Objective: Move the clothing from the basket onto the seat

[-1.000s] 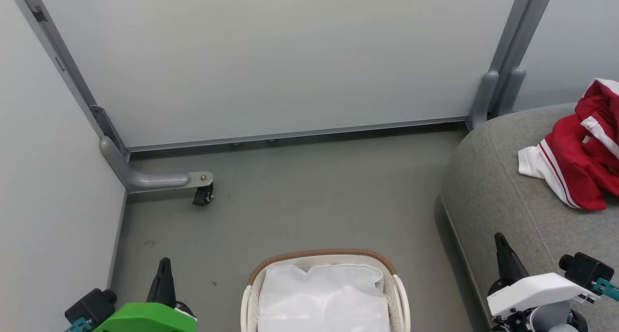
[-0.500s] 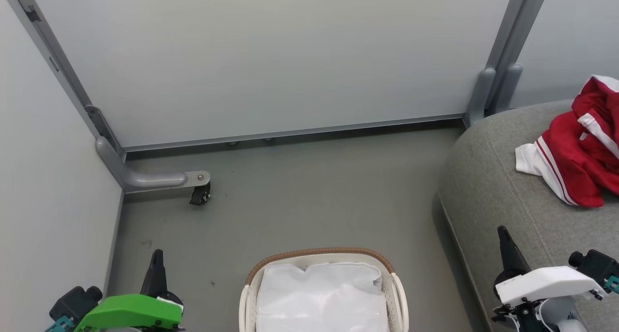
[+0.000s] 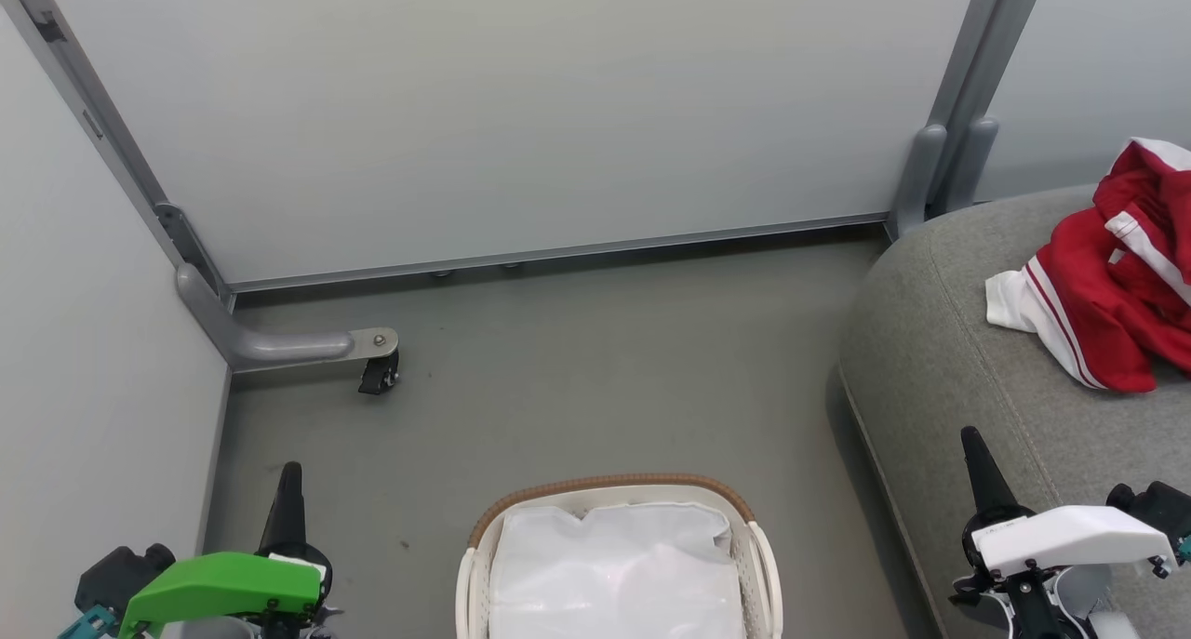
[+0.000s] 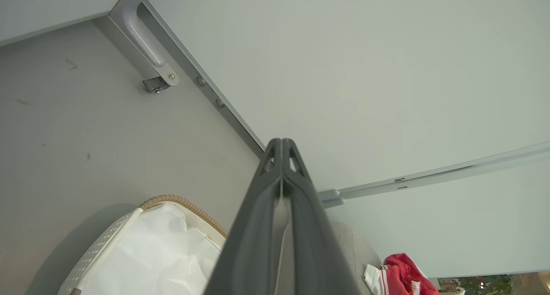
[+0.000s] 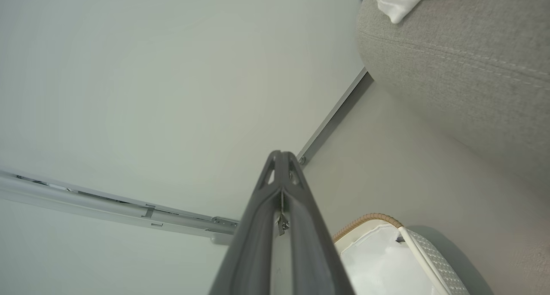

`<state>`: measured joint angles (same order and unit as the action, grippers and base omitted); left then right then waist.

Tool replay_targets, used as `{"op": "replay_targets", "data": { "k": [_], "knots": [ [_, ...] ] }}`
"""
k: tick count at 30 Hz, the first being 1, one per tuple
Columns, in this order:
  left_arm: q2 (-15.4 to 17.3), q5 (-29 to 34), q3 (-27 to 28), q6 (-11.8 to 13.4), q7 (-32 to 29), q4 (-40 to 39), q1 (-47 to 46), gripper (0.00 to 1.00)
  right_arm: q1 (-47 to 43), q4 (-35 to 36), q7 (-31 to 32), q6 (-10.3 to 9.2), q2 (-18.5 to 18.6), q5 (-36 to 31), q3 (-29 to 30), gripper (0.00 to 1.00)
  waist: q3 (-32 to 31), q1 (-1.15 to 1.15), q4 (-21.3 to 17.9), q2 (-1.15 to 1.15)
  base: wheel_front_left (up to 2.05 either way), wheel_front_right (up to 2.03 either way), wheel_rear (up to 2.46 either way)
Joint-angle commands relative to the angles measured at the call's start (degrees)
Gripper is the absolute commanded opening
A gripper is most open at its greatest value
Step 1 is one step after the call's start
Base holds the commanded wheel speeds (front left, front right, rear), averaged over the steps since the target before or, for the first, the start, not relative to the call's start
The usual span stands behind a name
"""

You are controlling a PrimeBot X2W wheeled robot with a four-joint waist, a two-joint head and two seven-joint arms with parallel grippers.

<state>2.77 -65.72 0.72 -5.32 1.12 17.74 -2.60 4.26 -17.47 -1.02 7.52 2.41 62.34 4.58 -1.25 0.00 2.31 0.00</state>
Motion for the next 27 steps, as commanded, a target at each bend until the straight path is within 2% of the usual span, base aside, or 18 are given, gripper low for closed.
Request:
{"op": "replay_targets", "data": {
  "k": [1, 27],
  "knots": [
    [0.12, -1.60, 0.55, -0.39, -0.34, -0.75, -1.61, 0.00, 1.35, 0.86, 0.33, -0.02, 0.42, 1.75, 0.25, 0.00, 0.04, 0.00, -0.06, 0.00, 0.00, 0.00, 0.00],
    [0.15, -13.94, 3.22, -1.31, -4.04, -2.31, -2.87, 0.00, 1.71, 2.24, 3.99, -0.03, 0.52, 15.68, 1.18, 0.00, 0.63, 0.00, -1.01, 0.00, 0.00, 0.00, 0.00]
  ]
}}
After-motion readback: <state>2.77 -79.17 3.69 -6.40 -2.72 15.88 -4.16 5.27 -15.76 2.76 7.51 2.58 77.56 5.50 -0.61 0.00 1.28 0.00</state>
